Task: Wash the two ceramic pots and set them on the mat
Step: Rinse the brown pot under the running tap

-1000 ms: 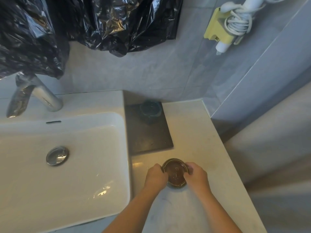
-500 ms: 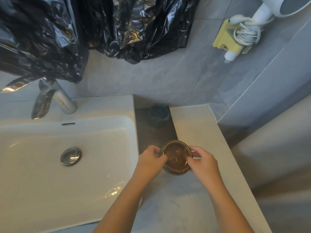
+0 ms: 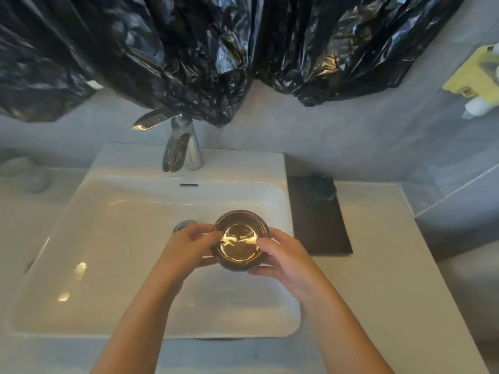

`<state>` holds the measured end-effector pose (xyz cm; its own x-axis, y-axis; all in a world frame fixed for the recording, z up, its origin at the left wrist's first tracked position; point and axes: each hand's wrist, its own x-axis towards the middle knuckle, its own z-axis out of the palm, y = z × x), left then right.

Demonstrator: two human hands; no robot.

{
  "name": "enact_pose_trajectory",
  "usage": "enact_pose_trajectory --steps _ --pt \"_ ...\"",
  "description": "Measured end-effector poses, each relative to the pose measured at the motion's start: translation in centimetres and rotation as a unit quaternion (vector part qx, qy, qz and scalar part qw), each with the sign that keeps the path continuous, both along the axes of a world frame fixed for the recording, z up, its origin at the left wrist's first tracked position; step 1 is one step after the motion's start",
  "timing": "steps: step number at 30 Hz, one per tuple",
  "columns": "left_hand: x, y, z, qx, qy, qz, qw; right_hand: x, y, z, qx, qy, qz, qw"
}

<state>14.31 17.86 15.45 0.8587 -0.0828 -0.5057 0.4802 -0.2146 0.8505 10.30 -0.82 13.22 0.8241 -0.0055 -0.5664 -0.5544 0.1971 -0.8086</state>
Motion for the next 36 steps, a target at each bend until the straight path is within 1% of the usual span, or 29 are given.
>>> enact_pose_trajectory --steps 2,4,6,7,10,12,13,16,19,23,27,30,33,34,35,36 --pt "1.2 3.0 0.1 0.027 -0.026 0.014 0.999 1.2 2.7 -0.4 0.002 0.010 0.000 1.000" --pt "2.9 5.6 0.6 0.029 -0.072 0.064 0.995 2.3 5.2 -0.9 0.001 0.013 -0.015 1.000" --pt "4.9 7.8 1.7 -0.015 -0.120 0.121 0.985 3.3 7.2 -1.5 0.005 0.005 -0.039 0.999" --pt "6.0 8.7 2.2 -0.047 -0.135 0.133 0.981 3.9 8.1 -1.7 0.006 0.000 -0.050 0.999" --pt "9.1 10.2 3.8 -0.173 -0.125 0.114 0.970 5.6 10.4 -2.0 -0.006 -0.009 -0.081 0.997" --pt "10.6 10.3 4.8 -0.261 -0.100 0.106 0.954 6.6 11.5 -1.9 -0.010 -0.014 -0.092 0.996" --pt "11.1 10.4 5.2 -0.288 -0.096 0.097 0.948 7.1 11.9 -1.9 -0.009 -0.017 -0.096 0.995" --pt "12.0 10.7 5.7 -0.309 -0.102 0.062 0.944 7.9 12.6 -1.7 -0.007 -0.022 -0.100 0.995" --pt "12.5 10.8 5.9 -0.325 -0.098 0.055 0.939 8.2 12.9 -1.6 -0.006 -0.025 -0.096 0.995" --pt "12.8 10.4 7.1 -0.334 -0.104 0.050 0.935 8.8 13.0 -1.5 -0.012 -0.021 -0.087 0.996" --pt "12.5 9.7 8.4 -0.301 -0.131 0.017 0.944 9.1 12.8 -1.3 -0.010 -0.016 -0.083 0.996" --pt "12.5 9.4 8.7 -0.297 -0.160 -0.014 0.941 9.1 12.6 -1.3 -0.008 -0.020 -0.081 0.997" --pt "12.6 9.4 8.6 -0.281 -0.163 -0.017 0.945 9.1 12.5 -1.5 -0.007 -0.023 -0.080 0.997" --pt "12.3 9.6 7.9 -0.251 -0.171 -0.003 0.953 9.1 12.4 -1.5 -0.006 -0.023 -0.079 0.997" --pt "11.8 9.8 6.8 -0.193 -0.202 0.018 0.960 9.0 12.4 -1.6 -0.006 -0.024 -0.078 0.997" --pt "11.1 10.3 5.2 -0.114 -0.254 0.033 0.960 9.0 12.3 -1.8 -0.006 -0.027 -0.076 0.997"
